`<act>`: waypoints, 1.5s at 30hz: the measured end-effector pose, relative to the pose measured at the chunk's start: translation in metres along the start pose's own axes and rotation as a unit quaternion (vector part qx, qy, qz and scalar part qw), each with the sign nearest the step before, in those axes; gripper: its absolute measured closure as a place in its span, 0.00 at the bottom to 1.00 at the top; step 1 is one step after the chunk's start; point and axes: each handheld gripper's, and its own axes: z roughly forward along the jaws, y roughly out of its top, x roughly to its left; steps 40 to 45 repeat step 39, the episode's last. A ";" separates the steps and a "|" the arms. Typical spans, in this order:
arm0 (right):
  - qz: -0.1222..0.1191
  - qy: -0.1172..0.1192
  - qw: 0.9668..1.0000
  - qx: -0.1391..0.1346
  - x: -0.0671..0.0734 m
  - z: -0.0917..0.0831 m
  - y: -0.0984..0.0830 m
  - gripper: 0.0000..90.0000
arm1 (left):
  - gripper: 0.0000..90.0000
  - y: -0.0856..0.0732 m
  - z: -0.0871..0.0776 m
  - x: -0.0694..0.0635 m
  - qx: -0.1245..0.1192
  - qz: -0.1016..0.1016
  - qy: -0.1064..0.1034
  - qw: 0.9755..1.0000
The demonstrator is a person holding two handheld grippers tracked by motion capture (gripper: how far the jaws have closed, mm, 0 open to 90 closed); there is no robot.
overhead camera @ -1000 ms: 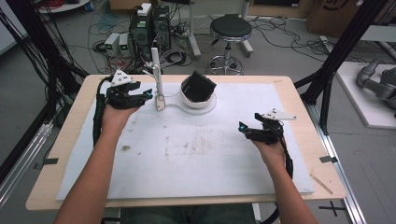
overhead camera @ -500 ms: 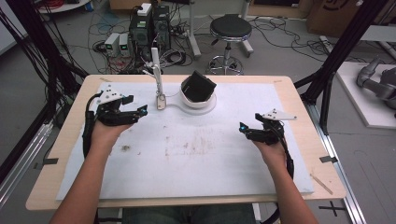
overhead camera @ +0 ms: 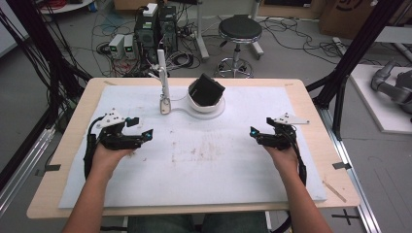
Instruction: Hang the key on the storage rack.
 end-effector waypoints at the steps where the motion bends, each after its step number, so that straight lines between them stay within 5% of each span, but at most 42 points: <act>1: 0.000 0.000 1.000 0.002 0.000 0.001 0.000 0.22 | 0.26 -0.004 0.000 0.000 -0.002 -0.005 -0.001 1.000; 16: -0.013 -0.007 1.000 0.010 0.004 0.000 0.000 0.22 | 0.23 -0.013 0.004 -0.002 0.008 0.002 -0.024 1.000; 45: -0.012 -0.006 1.000 0.014 0.000 0.001 -0.002 0.22 | 0.23 -0.019 0.006 0.005 0.025 -0.008 -0.014 1.000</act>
